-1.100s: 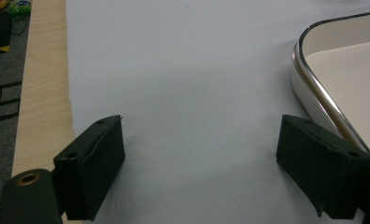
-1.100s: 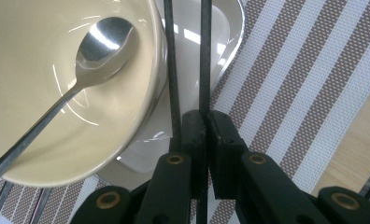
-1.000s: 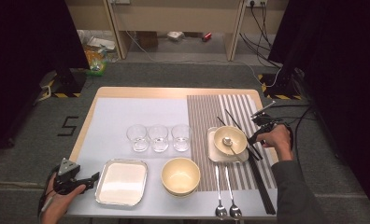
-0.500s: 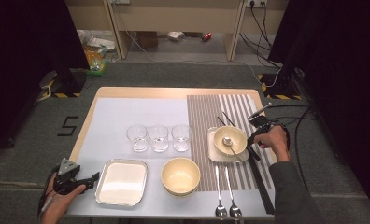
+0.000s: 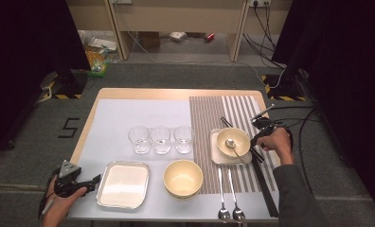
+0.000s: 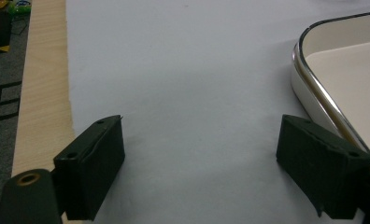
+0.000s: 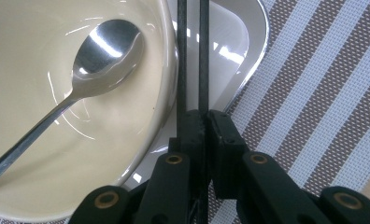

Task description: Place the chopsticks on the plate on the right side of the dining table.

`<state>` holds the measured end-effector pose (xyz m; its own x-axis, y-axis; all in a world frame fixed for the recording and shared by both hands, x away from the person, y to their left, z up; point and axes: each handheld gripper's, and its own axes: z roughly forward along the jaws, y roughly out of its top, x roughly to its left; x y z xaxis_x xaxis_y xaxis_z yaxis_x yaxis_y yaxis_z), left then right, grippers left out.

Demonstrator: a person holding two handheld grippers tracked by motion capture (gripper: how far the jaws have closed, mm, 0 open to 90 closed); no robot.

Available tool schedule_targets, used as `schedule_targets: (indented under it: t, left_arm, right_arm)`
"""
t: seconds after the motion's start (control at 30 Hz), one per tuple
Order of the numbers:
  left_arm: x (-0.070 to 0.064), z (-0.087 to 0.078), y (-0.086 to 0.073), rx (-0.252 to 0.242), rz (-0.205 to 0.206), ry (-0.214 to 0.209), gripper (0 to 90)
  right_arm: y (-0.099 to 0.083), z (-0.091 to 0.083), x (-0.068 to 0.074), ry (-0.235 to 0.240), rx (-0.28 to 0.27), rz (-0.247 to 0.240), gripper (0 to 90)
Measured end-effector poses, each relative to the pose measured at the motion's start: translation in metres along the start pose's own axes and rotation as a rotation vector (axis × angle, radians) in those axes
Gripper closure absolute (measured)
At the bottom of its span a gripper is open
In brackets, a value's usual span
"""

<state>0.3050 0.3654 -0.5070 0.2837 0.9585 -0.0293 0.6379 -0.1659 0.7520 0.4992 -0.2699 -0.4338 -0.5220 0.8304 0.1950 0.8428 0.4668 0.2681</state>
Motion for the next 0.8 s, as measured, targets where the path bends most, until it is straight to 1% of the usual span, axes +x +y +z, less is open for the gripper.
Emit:
schedule_targets:
  t: [0.1, 0.17, 0.2, 0.23, 0.33, 0.37, 0.43, 0.47, 0.5, 0.53, 0.6, 0.63, 0.67, 0.7, 0.73, 0.8]
  left_arm:
    - [0.0, 0.0, 0.0, 0.005, 0.0, -0.003, 14.5]
    - [0.0, 0.0, 0.0, 0.006, 0.001, -0.003, 14.5]
    - [0.0, 0.0, 0.0, -0.003, 0.0, 0.002, 14.5]
    - [0.0, 0.0, 0.0, 0.003, 0.001, -0.001, 14.5]
    - [0.0, 0.0, 0.0, 0.007, 0.001, -0.003, 14.5]
    - [0.0, 0.001, 0.0, -0.007, -0.001, 0.004, 14.5]
    - [0.0, 0.0, 0.0, 0.0, 0.0, 0.001, 14.5]
    - [0.0, 0.0, 0.0, 0.007, 0.001, -0.003, 14.5]
    - [0.0, 0.0, 0.0, 0.005, 0.0, -0.003, 14.5]
    - [0.0, 0.0, 0.0, 0.006, 0.001, -0.003, 14.5]
    - [0.0, 0.0, 0.0, -0.002, 0.001, 0.002, 14.5]
    - [0.0, 0.0, 0.0, -0.001, 0.0, 0.003, 14.5]
    - [0.0, 0.0, 0.0, 0.001, 0.001, 0.001, 14.5]
    - [0.0, 0.0, 0.0, -0.001, 0.0, 0.001, 14.5]
    - [0.0, 0.0, 0.0, 0.005, 0.002, -0.002, 14.5]
    - [0.0, 0.0, 0.0, -0.004, 0.0, 0.003, 14.5]
  right_arm:
    - [-0.003, -0.001, 0.0, 0.001, -0.009, -0.005, 84.3]
    - [-0.004, -0.002, 0.0, 0.005, -0.017, -0.02, 84.2]
    - [-0.005, -0.003, 0.0, 0.003, -0.022, -0.025, 83.9]
    - [-0.006, -0.004, 0.001, 0.001, -0.022, -0.019, 83.7]
    - [-0.008, -0.007, 0.001, -0.005, -0.032, -0.031, 82.9]
    - [-0.009, -0.009, 0.001, -0.005, -0.034, -0.032, 82.1]
    - [-0.011, -0.012, 0.002, -0.01, -0.043, -0.046, 80.8]
    - [-0.012, -0.014, 0.002, -0.012, -0.053, -0.061, 80.3]
    - [-0.014, -0.016, 0.004, -0.014, -0.055, -0.059, 79.7]
    - [-0.015, -0.017, 0.005, -0.016, -0.057, -0.078, 78.6]
    - [-0.019, -0.019, 0.008, -0.026, -0.058, -0.083, 76.2]
    - [-0.021, -0.019, 0.008, -0.031, -0.058, -0.1, 75.4]
    - [-0.023, -0.02, 0.009, -0.037, -0.053, -0.097, 73.8]
    - [-0.024, -0.019, 0.009, -0.051, -0.057, -0.112, 72.5]
    - [-0.026, -0.019, 0.01, -0.062, -0.058, -0.114, 71.8]
    - [-0.03, -0.018, 0.011, -0.069, -0.057, -0.122, 70.2]
